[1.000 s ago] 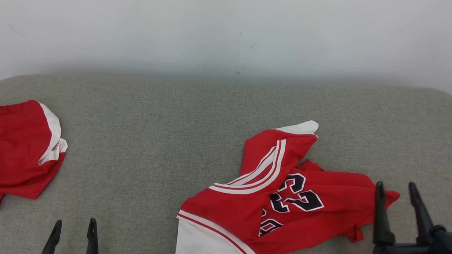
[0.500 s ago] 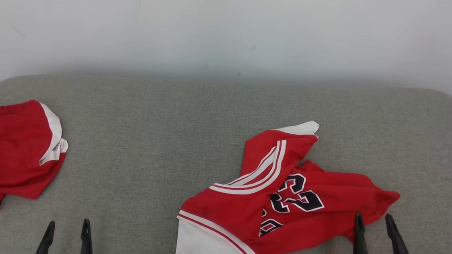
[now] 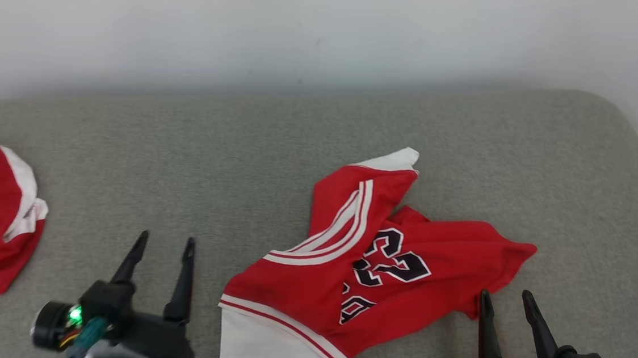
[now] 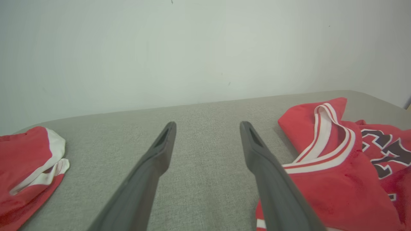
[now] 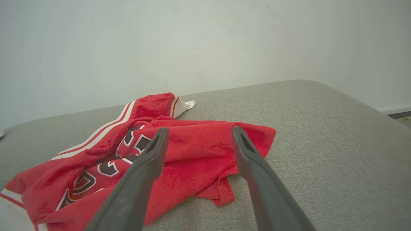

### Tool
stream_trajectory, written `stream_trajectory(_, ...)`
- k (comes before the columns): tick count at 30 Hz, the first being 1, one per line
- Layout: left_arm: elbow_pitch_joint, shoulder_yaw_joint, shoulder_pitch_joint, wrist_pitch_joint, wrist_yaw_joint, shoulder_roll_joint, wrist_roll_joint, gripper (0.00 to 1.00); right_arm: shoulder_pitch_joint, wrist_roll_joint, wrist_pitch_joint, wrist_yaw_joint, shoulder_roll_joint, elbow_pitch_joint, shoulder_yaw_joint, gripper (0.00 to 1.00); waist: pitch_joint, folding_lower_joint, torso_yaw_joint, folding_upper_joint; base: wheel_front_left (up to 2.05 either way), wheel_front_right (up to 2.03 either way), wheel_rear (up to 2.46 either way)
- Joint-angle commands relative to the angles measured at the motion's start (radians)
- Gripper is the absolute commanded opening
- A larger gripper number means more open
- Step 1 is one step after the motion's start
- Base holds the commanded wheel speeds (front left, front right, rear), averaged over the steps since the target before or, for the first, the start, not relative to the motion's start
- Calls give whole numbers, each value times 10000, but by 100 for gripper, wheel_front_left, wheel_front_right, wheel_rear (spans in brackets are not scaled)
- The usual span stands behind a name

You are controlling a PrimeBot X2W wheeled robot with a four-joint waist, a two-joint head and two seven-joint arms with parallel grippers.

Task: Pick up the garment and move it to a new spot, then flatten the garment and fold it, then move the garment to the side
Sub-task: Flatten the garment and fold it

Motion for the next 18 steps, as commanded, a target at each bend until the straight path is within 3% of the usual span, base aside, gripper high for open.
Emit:
stream_trajectory(1,279,-282,-381,-32,-12,107,-206,100,-151,42,-10,-22,74,35,82,100,378,0,-448,0,0,0,0)
stream_trajectory(11,2408,-3355,-2331,763,-8,1007,-1262,100,-386,104,-9,-22,154,336,138,100,934,0,-1505,0,0,0,0)
stream_trajectory(18,3446,-4401,-2848,1457,-9,1421,-1898,100,-449,102,-10,-22,177,421,143,100,974,0,-1849,0,0,0,0)
